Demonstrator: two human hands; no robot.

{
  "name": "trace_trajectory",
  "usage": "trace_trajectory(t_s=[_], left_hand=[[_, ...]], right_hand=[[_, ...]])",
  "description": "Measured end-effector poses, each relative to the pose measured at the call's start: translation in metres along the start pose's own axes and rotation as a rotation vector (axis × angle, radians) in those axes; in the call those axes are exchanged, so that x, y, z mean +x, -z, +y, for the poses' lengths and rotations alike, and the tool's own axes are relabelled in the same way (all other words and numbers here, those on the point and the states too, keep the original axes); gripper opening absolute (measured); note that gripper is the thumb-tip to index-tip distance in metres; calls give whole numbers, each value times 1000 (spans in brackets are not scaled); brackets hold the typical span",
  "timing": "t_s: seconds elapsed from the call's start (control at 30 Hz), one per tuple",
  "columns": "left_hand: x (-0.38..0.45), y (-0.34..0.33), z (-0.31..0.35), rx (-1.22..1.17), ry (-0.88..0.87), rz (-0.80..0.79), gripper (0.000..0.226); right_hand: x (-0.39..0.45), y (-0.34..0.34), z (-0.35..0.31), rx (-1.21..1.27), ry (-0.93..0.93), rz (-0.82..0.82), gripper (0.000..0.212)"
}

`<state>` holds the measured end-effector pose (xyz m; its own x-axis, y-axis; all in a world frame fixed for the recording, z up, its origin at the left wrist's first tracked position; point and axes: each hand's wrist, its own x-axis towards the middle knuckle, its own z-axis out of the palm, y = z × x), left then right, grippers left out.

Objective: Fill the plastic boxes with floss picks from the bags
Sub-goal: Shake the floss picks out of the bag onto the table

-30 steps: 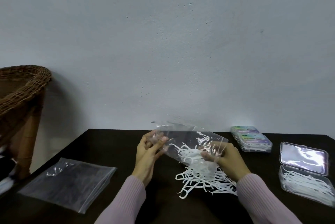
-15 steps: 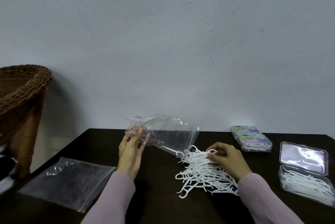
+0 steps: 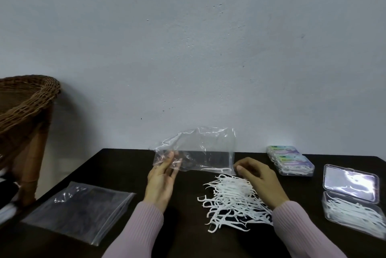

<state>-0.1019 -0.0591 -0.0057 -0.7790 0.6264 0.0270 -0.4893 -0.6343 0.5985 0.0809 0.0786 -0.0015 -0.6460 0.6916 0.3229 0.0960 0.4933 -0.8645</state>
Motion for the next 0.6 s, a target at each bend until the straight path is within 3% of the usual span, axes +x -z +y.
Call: trace_trajectory(t_s=[0.13, 0.33, 0.6], left_hand=[[-2, -2, -7, 76, 9, -30, 16], [-4, -4, -10, 200, -2, -100, 19], [1, 1, -2, 174, -53, -84, 26]], right_hand=[[-1, -1, -4, 483, -164, -115, 17], [0, 2, -3, 372, -233, -218, 45], [3, 9, 4, 355, -211, -293, 20]])
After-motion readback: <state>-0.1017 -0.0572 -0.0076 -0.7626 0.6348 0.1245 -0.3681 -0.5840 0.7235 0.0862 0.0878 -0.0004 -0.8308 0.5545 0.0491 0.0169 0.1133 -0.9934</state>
